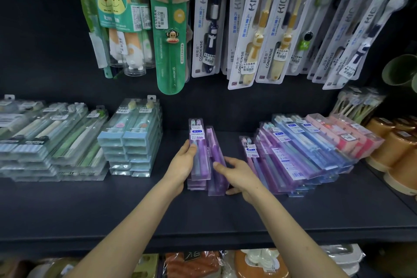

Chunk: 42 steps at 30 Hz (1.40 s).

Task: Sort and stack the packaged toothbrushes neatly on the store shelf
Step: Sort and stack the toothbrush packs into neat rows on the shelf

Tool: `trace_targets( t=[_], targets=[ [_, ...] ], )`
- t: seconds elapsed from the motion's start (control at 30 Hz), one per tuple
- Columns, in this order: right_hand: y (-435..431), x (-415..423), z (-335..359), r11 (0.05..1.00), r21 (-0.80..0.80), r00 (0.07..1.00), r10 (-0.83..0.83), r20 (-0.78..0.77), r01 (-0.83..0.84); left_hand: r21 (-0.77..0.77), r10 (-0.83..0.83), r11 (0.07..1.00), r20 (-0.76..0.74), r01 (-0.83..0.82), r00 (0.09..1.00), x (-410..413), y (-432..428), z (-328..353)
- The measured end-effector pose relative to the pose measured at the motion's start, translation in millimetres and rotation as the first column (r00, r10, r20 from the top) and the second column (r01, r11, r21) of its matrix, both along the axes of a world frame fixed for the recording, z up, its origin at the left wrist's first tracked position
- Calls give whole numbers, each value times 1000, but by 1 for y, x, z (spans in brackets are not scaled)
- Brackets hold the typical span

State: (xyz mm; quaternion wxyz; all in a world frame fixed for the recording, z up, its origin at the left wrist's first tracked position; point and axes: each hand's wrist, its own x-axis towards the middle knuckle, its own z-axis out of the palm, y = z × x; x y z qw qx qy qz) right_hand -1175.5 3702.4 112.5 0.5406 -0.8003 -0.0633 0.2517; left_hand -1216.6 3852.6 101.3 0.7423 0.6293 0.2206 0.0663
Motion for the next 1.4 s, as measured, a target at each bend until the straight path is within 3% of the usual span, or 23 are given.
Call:
trace_targets(
  t=[0.1,0.23,0.37,0.5,0.6,0.67,0.7,0.77,0.83,0.87,0.97,1.03,1.27,1.4],
  targets=[
    [-3,5,2,998,15,997,-66,44,66,-9,4,1000,7,-4,1000,-1,0,1],
    [-4,7,0,981,27,953,-192,236,191,0,5,1000,8,-5,1000,-2,-1,3],
    [2,0,-9,983,-176,928,9,373,61,27,5,1000,19,-5,1000,-3,-2,3],
    [4,-5,-16,991,-92,943,117,311,-93,30,5,1000,11,-5,1000,-2,-2,3],
    [-4,-7,-14,992,-40,948,127,291,-121,43,12,999,-7,-12,1000,-1,-1,1],
    [-11,-10,-7,996,-64,923,83,375,-63,16,10,1000,-3,-10,1000,0,0,0],
    [-16,-10,-3,994,-106,881,25,472,28,8,7,1000,-4,-7,1000,0,1,-1],
    [-35,-9,8,935,-191,714,-87,695,300,6,-4,1000,-17,4,1000,1,3,-1],
    [-61,-3,17,809,-241,508,-81,858,536,-15,-8,1000,-25,7,1000,0,4,-2],
    [-76,2,20,742,-276,449,-38,893,611,-26,-9,1000,-20,8,1000,-1,4,-2],
    [-104,9,26,573,-481,527,98,844,663,-29,-12,999,10,13,1000,-4,1,-2],
    [-110,14,26,522,-572,582,166,796,633,-34,-2,999,18,3,1000,-3,0,-2],
    [-104,26,34,286,-739,681,287,674,610,-20,8,1000,12,-8,1000,-3,0,-4],
    [-97,29,37,249,-785,705,346,619,567,-11,52,999,36,-51,998,-6,-2,-4]
  ],
)
